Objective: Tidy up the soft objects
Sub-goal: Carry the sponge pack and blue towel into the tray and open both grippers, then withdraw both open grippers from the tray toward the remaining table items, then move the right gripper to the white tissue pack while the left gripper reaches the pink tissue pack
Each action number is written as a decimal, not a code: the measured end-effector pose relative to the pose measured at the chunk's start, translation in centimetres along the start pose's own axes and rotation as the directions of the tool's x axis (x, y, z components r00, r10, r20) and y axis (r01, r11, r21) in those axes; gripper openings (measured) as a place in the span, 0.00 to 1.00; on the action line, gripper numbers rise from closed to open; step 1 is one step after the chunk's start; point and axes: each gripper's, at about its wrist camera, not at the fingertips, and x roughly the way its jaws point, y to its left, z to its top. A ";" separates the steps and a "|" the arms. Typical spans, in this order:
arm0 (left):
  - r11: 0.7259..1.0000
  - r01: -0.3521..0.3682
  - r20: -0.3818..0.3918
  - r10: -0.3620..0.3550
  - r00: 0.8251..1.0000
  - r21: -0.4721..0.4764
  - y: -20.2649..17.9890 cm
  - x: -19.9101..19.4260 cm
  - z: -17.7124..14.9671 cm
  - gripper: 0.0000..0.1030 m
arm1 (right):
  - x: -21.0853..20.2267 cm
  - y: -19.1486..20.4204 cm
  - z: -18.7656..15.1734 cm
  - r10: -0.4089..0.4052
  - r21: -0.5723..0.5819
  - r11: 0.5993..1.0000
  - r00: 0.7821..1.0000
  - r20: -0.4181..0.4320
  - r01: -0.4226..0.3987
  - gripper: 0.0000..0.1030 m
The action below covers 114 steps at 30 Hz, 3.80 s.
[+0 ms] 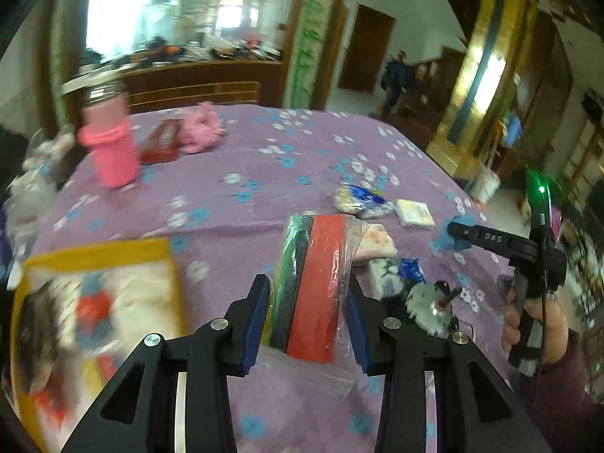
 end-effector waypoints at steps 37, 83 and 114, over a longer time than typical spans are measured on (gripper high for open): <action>0.851 -0.272 -0.024 0.293 0.956 -0.449 16.7 -13.2 -15.2 0.69 | -3.4 29.9 -24.3 0.289 -0.514 0.655 0.812 -0.507 -0.554 0.34; 0.808 -0.588 0.073 0.585 0.808 0.031 -4.7 -9.7 -10.4 0.84 | -7.2 7.4 -7.7 0.275 -0.291 0.912 0.957 -0.092 -0.290 0.52; 0.987 -0.001 -0.142 -0.022 0.990 -0.160 0.9 2.5 3.1 0.84 | 7.1 2.3 2.2 0.334 0.113 0.943 0.885 -0.324 -0.314 0.51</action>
